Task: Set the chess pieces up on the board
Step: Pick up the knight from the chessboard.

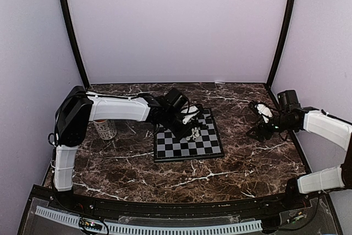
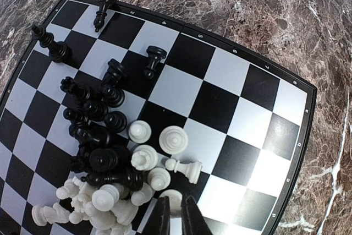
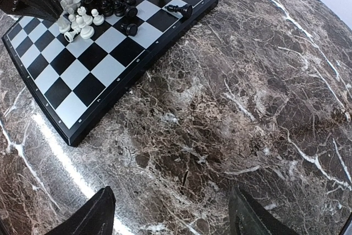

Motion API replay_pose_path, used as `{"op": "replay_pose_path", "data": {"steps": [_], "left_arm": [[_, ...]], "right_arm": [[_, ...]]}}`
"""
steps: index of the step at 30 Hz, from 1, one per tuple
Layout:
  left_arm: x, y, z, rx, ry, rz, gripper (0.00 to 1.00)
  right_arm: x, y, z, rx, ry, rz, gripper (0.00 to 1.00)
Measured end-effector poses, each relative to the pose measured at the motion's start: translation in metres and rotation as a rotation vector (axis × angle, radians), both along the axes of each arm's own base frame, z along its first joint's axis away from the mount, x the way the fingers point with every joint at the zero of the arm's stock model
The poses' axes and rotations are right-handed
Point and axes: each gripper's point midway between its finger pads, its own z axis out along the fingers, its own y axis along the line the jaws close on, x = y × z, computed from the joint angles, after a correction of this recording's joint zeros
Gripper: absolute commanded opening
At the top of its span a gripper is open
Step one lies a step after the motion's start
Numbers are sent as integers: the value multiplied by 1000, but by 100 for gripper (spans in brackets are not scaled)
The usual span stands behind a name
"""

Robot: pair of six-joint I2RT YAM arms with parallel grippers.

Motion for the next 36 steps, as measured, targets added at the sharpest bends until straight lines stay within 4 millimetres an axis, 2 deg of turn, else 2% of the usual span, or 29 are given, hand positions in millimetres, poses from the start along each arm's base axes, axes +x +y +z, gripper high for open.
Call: {"op": "replay_pose_path", "data": {"steps": [5, 16, 21, 33, 36], "left_arm": [[-1, 0, -1, 4, 4, -8, 23], [-5, 7, -7, 38, 20, -15, 28], [-7, 8, -8, 47, 21, -24, 25], [-8, 10, -9, 58, 22, -27, 4], [-8, 10, -9, 58, 26, -25, 2]], "right_arm": [[0, 0, -3, -2, 8, 1, 72], [1, 0, -4, -4, 9, 2, 72], [2, -1, -4, -7, 8, -1, 72], [2, -2, -7, -16, 16, -7, 72], [3, -2, -8, -16, 18, -7, 72]]}}
